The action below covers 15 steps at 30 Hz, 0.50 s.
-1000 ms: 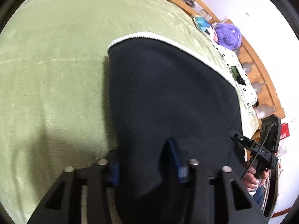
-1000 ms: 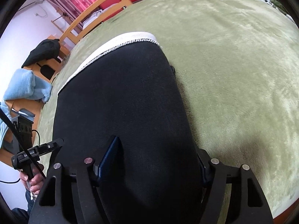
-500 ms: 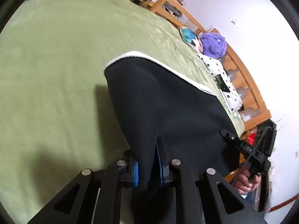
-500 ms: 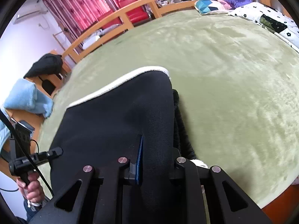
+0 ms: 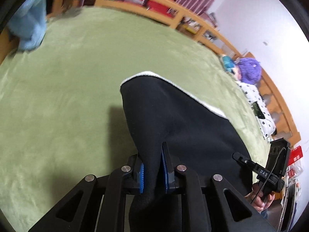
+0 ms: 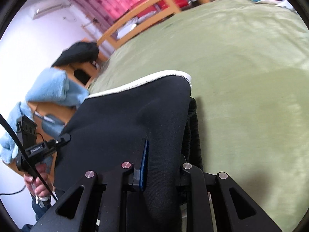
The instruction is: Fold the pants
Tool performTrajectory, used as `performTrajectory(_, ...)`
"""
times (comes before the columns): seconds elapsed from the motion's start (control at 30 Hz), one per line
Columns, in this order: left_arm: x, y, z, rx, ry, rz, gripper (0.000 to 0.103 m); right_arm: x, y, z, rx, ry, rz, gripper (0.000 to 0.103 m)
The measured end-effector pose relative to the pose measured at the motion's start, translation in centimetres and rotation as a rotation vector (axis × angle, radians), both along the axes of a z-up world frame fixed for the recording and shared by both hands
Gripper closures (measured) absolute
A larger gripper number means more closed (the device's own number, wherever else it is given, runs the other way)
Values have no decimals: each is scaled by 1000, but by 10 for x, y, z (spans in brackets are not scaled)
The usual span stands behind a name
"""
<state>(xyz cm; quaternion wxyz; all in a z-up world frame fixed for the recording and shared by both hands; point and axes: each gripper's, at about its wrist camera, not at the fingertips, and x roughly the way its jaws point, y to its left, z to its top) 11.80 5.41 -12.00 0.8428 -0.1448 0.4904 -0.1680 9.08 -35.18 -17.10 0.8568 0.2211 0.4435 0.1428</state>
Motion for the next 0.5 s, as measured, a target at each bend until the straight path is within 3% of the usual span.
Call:
performTrajectory(0.07, 2, -1, -25, 57, 61, -4, 78, -1, 12, -5, -123, 1, 14, 69)
performTrajectory(0.17, -10, -1, -41, 209, 43, 43, 78, -19, 11, -1, -278, -20, 7, 56)
performTrajectory(0.27, -30, 7, -33, 156, 18, 55, 76, -49, 8, 16, -372, -65, -28, 56)
performTrajectory(0.3, -38, 7, -28, 145, 2, 67, 73, -61, 11, 24, -420, -92, -46, 57)
performTrajectory(0.33, -45, 3, -22, 145, -21, 73, 63, -70, 16, 31, -441, -122, -48, 57)
performTrajectory(0.37, -55, -3, -13, 158, -61, 73, 52, -77, 23, 36, -443, -150, -37, 57)
performTrajectory(0.5, -91, -19, -5, 201, -149, 65, 46, -101, 52, 34, -440, -220, 13, 68)
